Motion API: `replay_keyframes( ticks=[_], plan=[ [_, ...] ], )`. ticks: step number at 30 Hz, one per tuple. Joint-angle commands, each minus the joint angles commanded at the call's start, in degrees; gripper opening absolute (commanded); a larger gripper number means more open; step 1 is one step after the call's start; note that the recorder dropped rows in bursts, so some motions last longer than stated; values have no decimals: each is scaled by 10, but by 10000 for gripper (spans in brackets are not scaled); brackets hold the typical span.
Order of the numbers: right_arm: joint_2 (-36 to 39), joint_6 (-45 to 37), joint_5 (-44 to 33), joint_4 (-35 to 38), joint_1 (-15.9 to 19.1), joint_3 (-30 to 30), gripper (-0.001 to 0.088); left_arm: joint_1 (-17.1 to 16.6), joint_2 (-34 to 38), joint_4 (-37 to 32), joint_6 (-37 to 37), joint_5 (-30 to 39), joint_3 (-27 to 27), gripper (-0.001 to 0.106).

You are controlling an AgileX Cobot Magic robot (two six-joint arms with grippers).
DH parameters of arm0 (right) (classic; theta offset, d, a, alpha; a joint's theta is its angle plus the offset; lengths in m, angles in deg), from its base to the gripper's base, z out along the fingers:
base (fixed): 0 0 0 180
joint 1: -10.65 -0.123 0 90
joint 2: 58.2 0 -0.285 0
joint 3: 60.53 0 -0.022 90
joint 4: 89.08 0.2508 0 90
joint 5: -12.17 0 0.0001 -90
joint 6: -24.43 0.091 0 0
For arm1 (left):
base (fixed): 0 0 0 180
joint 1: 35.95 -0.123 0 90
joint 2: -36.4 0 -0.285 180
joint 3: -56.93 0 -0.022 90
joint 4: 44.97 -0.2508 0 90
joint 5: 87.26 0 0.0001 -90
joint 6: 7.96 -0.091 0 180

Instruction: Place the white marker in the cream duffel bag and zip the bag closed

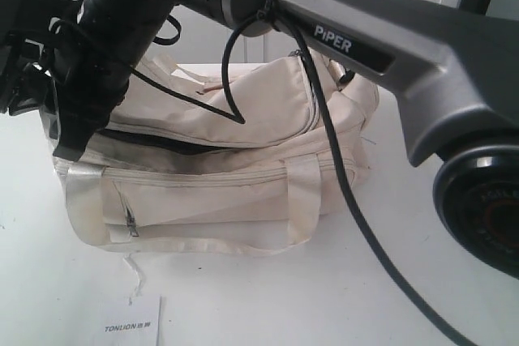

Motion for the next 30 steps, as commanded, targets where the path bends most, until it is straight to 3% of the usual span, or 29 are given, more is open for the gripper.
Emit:
replay_keyframes(
  ticks=[30],
  plan=[
    [-1,32,-72,-22,0,0,0,0,0,0,-4,-1,0,3]
  ],
)
